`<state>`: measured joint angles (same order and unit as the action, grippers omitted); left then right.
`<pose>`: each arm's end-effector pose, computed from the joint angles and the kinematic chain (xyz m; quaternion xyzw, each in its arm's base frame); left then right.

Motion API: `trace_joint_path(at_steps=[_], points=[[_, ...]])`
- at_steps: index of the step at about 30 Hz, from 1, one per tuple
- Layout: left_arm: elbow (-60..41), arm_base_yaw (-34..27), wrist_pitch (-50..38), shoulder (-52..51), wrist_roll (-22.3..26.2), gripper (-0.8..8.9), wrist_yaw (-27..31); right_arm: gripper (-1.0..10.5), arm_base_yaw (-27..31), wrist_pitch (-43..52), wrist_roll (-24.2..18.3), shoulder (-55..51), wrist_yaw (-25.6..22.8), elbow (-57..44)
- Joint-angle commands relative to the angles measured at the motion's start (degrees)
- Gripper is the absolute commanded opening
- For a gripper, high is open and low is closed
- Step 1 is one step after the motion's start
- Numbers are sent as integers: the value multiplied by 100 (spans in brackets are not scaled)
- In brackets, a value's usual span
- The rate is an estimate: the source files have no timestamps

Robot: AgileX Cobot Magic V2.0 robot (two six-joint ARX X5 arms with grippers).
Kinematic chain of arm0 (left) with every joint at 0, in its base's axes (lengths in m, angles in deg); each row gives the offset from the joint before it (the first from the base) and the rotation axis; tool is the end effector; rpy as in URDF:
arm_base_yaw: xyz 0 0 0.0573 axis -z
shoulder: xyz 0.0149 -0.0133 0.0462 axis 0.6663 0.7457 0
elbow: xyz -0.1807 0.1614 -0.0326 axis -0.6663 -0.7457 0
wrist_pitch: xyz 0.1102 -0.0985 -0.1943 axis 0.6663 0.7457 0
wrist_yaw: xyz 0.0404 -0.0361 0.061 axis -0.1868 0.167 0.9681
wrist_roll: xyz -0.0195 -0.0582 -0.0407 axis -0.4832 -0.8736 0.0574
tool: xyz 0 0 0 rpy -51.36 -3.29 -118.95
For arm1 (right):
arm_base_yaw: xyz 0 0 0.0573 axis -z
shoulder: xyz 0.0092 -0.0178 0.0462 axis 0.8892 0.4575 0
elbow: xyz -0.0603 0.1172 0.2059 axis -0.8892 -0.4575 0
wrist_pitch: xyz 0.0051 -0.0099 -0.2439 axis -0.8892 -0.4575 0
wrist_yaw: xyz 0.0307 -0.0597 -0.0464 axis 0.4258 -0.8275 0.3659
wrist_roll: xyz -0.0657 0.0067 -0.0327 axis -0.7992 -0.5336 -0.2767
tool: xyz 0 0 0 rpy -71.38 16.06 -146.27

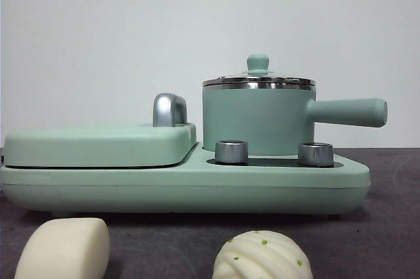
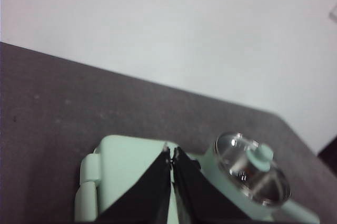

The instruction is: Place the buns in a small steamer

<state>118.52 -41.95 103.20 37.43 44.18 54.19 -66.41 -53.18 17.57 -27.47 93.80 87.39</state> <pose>0.1428 -0.0219 0.3248 -0.1939 0.0997 -0.1784 0.9595 0.1441 0.0301 0.3235 0.1262 0.0844 0.2051 0.9669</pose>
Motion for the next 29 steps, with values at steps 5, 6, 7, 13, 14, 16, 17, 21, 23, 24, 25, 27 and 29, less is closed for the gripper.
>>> trace_joint_path(at_steps=[5,6,7,13,14,16,17,21,23,24,25,27,29], points=[[601,247,168,824,1016,11,-162,12,-199,-57,-1038,629,162,417],[651,326,186,955,1141,11,-173,12,-284,-52,-1165,710,162,422],[682,393,195,1054,1231,11,-173,12,-361,-61,-1257,772,157,422],[728,885,356,1539,2028,11,-173,12,-986,-448,-2048,1139,26,422],[728,962,422,1585,2197,12,-173,12,-1102,-494,-2149,1178,-37,422],[728,1147,575,1666,2732,33,-173,12,-1364,-595,-2524,1287,-208,422],[728,1239,623,1687,2914,38,-173,12,-1495,-621,-2730,1333,-293,422],[728,1484,706,1709,3314,71,-170,39,-1853,-638,-3501,1432,-466,422],[728,1545,699,1709,3329,164,-170,180,-1939,-669,-3639,1449,-468,422],[728,1572,702,1709,3329,228,-170,263,-1961,-691,-3637,1449,-468,422],[728,1587,702,1709,3327,277,-170,311,-1967,-710,-3633,1447,-468,422],[728,1626,702,1709,3320,327,-173,332,-1971,-767,-3630,1445,-468,422],[728,1659,695,1709,3235,325,-170,332,-1971,-787,-3611,1443,-468,422]])
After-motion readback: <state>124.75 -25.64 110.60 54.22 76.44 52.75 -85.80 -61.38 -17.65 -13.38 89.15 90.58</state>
